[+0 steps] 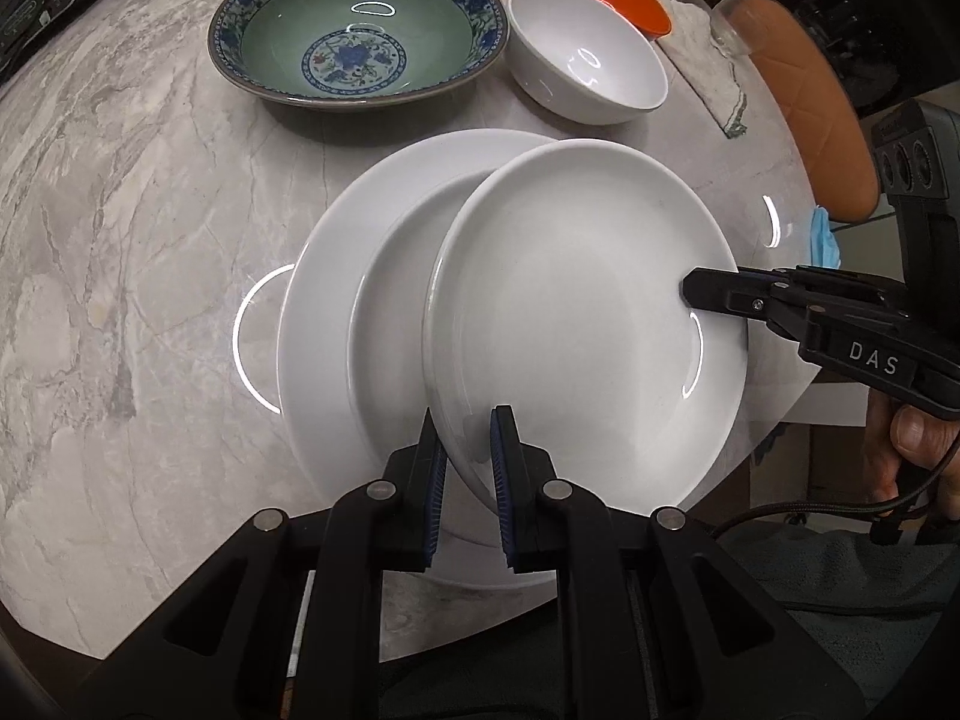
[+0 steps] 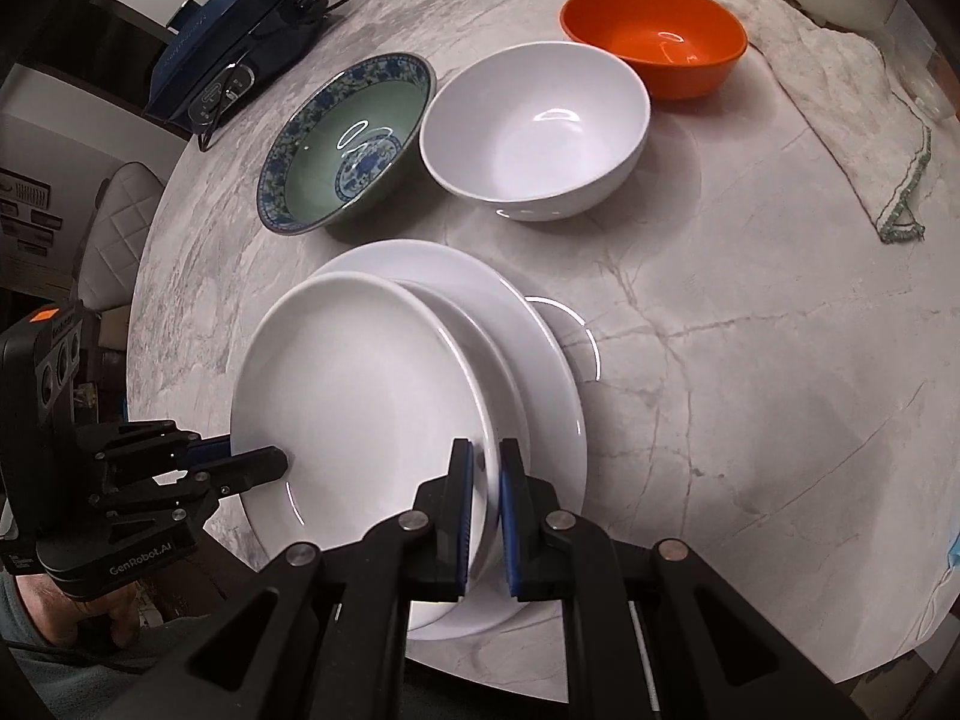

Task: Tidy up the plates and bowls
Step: 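Lift the deep white plate with both tools and carry it over the plate stack, then lower the deep plate onto the plate stack and open both tools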

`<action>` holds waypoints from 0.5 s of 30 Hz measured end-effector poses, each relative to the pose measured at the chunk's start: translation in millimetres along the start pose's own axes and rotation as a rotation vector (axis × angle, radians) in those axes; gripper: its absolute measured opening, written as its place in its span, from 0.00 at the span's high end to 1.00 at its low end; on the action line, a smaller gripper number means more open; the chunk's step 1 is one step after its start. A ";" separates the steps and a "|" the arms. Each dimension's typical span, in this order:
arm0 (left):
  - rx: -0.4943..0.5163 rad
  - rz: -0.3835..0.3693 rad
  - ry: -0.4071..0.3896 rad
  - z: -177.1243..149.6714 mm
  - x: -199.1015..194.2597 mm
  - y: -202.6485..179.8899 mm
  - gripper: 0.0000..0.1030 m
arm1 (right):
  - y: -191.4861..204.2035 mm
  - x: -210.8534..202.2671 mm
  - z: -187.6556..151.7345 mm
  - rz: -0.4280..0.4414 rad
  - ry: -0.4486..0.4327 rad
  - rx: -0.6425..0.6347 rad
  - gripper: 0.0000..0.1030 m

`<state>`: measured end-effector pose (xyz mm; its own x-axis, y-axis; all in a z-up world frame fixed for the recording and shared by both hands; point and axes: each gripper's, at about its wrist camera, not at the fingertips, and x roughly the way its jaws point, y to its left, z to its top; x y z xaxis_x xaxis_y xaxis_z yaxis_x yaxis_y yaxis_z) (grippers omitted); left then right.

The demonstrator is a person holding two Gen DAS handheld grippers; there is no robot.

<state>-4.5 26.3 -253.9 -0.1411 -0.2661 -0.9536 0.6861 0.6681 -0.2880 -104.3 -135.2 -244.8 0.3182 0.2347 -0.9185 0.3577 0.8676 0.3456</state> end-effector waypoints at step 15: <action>-0.013 0.030 0.036 6.5 32.0 -0.6 0.87 | 16.7 21.8 -1.0 -0.063 0.032 -0.072 0.89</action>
<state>-4.8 12.8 -283.7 -0.1458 -0.2208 -0.9644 0.6811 0.6846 -0.2598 -92.2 -115.2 -259.3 0.2685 0.1919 -0.9440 0.3117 0.9099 0.2736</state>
